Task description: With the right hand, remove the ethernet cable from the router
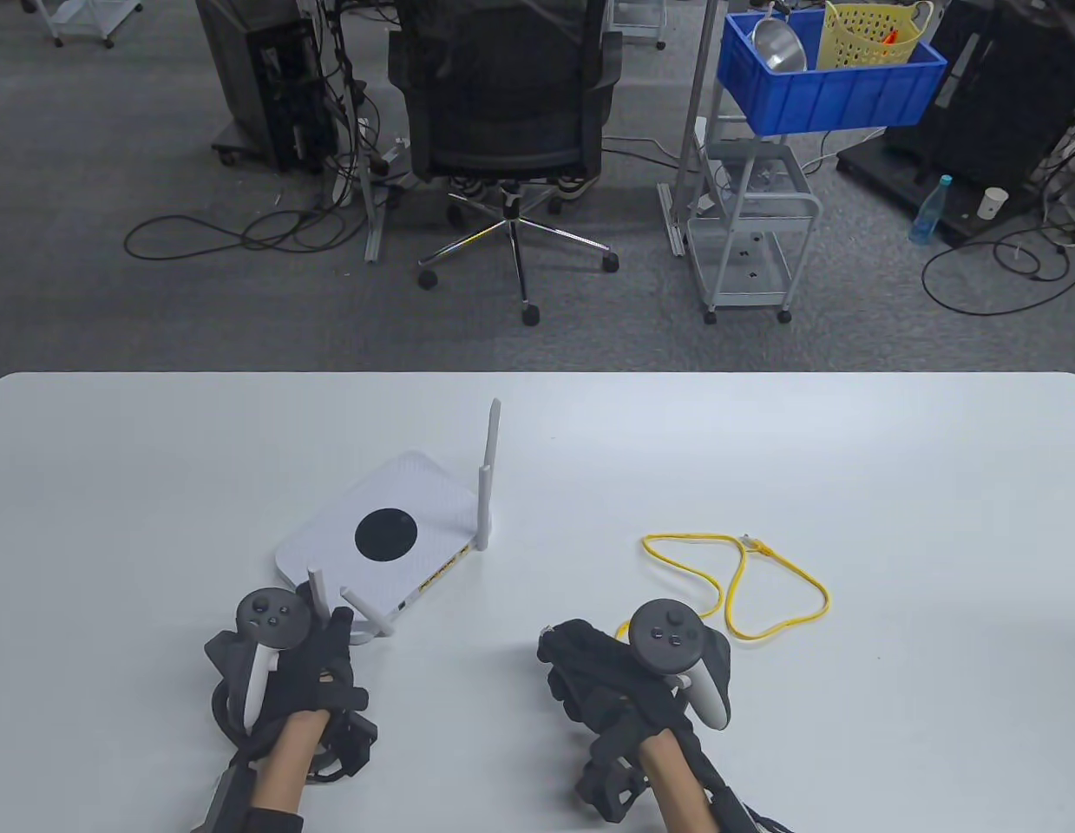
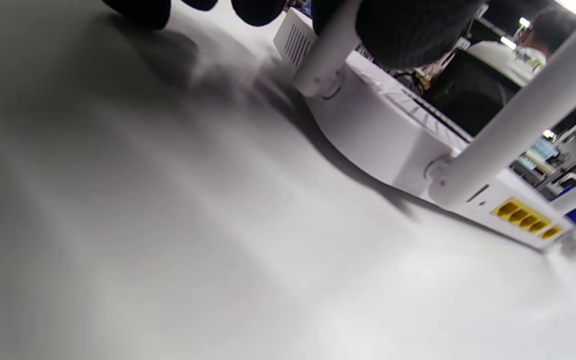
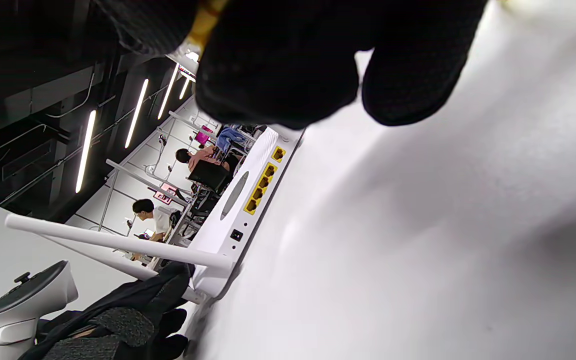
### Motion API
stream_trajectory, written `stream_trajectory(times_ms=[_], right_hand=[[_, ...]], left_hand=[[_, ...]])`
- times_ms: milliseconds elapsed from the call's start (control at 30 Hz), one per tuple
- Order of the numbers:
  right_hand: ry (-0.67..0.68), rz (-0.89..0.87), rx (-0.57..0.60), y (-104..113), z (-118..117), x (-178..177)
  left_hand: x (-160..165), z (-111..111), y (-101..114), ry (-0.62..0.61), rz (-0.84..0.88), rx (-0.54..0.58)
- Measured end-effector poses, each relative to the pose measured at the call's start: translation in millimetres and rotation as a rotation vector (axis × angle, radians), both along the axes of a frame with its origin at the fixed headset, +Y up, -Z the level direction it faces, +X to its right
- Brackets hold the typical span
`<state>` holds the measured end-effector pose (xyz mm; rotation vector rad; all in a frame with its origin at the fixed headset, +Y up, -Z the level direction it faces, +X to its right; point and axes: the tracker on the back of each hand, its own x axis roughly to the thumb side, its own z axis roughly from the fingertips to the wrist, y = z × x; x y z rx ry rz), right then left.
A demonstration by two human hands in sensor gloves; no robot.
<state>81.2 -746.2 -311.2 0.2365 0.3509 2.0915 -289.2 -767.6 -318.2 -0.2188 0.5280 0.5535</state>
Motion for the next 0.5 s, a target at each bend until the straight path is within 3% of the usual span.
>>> stream_trajectory(times_ms=[300,500], right_hand=[[-0.011,0.107,0.067,7,2,-2],[-0.02,0.273,0.205,22,6,-4]], left_hand=[[-3,0,0,-0.018,0.016,-0.026],[-6,6,29,-0.113,-0.042,0.044]])
